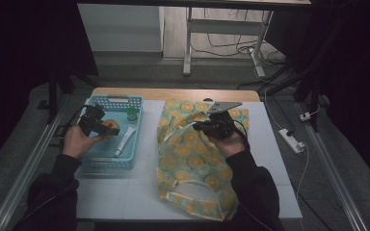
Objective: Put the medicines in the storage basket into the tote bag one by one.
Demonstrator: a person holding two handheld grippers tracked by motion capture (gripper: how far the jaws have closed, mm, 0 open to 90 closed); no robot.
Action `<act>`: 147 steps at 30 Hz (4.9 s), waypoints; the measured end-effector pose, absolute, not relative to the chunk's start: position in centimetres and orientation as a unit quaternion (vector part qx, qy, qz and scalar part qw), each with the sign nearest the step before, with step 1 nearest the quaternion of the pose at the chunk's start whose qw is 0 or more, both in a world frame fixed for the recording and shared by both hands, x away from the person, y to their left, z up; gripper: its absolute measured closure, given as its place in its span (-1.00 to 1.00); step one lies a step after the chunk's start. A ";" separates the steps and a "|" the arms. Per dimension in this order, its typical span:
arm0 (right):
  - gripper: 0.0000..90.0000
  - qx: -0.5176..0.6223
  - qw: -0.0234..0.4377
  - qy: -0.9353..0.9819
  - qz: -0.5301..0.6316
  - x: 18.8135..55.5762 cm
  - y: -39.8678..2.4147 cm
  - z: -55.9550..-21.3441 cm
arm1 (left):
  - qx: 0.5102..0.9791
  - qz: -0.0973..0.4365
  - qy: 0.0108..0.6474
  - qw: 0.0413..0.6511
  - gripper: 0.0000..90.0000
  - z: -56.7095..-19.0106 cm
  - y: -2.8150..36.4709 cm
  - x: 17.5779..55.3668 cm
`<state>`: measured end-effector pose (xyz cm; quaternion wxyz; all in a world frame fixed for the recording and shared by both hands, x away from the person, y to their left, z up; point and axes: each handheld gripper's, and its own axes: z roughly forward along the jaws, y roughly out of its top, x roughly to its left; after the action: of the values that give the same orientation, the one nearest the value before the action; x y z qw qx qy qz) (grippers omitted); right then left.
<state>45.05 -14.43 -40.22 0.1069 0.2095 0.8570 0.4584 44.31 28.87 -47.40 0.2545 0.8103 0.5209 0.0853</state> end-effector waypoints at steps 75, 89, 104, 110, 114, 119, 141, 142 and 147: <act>1.00 0.211 0.098 0.864 0.446 45.4 -13.6 -41.6 | 0.870 0.015 0.280 0.405 -0.56 -43.9 12.8 34.6; 1.00 0.212 0.101 0.864 0.446 45.4 -13.5 -41.7 | 0.879 0.000 0.262 0.398 -0.56 -45.3 8.5 36.8; 1.00 0.213 0.099 0.866 0.442 45.4 -13.3 -42.1 | 0.883 0.018 0.276 0.379 -0.56 -48.1 5.5 39.9; 1.00 0.212 0.099 0.868 0.439 45.5 -13.3 -42.3 | 0.884 0.033 0.288 0.366 -0.56 -49.1 5.0 41.2; 1.00 0.215 0.098 0.869 0.434 45.7 -13.3 -42.6 | 0.884 0.045 0.298 0.358 -0.56 -49.9 5.0 42.3; 1.00 0.219 0.100 0.868 0.433 45.8 -13.4 -42.8 | 0.882 0.056 0.303 0.355 -0.56 -50.6 5.0 43.3; 1.00 0.230 0.102 0.869 0.425 46.3 -13.5 -43.6 | 0.882 0.052 0.299 0.361 -0.58 -52.7 3.9 45.1; 1.00 0.230 0.103 0.870 0.425 46.3 -13.6 -43.6 | 0.883 0.055 0.299 0.359 -0.59 -52.6 3.9 45.0; 1.00 0.232 0.103 0.867 0.428 46.4 -13.8 -43.5 | 0.878 0.051 0.304 0.365 -0.64 -51.9 4.0 44.6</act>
<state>46.40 -13.81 -43.52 0.1032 0.2323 0.8671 0.4284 44.60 3.97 -51.92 0.3647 0.8785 0.3043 0.0510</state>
